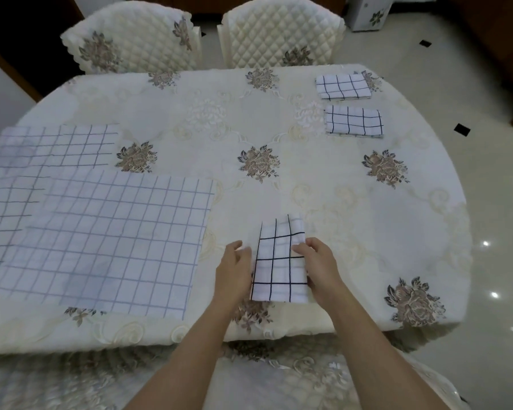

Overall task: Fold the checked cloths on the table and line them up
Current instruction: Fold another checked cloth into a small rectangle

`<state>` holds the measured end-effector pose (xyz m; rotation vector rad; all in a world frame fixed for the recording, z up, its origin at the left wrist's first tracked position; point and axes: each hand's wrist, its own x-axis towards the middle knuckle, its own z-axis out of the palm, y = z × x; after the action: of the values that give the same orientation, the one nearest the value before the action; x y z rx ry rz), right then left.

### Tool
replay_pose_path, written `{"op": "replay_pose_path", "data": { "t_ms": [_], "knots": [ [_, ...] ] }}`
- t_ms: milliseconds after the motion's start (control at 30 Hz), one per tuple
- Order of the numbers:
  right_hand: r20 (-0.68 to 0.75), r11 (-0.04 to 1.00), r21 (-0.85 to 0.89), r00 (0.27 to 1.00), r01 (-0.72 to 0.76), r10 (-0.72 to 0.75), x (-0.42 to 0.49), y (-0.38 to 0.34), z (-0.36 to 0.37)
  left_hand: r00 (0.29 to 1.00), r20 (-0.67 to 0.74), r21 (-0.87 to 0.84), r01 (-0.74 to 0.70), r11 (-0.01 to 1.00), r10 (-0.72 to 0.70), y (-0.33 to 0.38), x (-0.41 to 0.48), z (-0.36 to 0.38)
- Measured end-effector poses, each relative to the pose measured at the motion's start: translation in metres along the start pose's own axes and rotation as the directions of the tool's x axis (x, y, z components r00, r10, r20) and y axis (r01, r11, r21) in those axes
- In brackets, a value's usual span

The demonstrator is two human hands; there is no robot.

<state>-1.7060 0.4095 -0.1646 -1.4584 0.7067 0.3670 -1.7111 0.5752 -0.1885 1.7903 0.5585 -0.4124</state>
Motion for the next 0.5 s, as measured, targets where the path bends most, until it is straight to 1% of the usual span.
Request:
{"op": "replay_pose_path", "data": {
  "t_ms": [33,67,100,133,167,233,333,400,500],
  "knots": [
    [-0.002,0.999,0.042,1.000,0.008,-0.008,-0.006,-0.003,-0.003,0.994,0.046,-0.144,0.105,0.984,-0.100,0.010,-0.002,0.001],
    [-0.005,0.997,0.079,1.000,0.011,-0.010,-0.013,-0.007,-0.007,0.977,0.112,-0.248,0.203,0.947,-0.180,0.022,-0.006,0.002],
    [-0.010,0.993,0.115,1.000,0.013,-0.012,-0.019,-0.010,-0.010,0.956,0.175,-0.290,0.280,0.915,-0.237,0.032,-0.010,0.002],
    [-0.019,0.990,0.140,1.000,0.017,-0.014,-0.025,-0.013,-0.013,0.937,0.230,-0.291,0.326,0.900,-0.265,0.041,-0.016,0.003],
    [-0.030,0.987,0.161,0.999,0.025,-0.020,-0.031,-0.016,-0.017,0.926,0.268,-0.275,0.338,0.900,-0.266,0.049,-0.022,0.004],
    [-0.059,0.982,0.185,0.998,0.035,-0.024,-0.041,-0.020,-0.024,0.935,0.287,-0.238,0.281,0.930,-0.209,0.060,-0.031,0.009],
    [-0.106,0.980,0.189,0.994,0.052,-0.033,-0.054,-0.023,-0.034,0.965,0.260,-0.140,0.072,0.988,-0.033,0.068,-0.040,0.021],
    [-0.134,0.979,0.187,0.989,0.084,-0.060,-0.064,-0.025,-0.041,0.959,0.267,-0.095,-0.068,0.993,0.091,0.070,-0.045,0.030],
    [-0.192,0.978,0.155,0.975,0.140,-0.110,-0.079,-0.024,-0.053,0.939,0.272,-0.025,-0.211,0.977,0.210,0.070,-0.053,0.045]
  ]
}}
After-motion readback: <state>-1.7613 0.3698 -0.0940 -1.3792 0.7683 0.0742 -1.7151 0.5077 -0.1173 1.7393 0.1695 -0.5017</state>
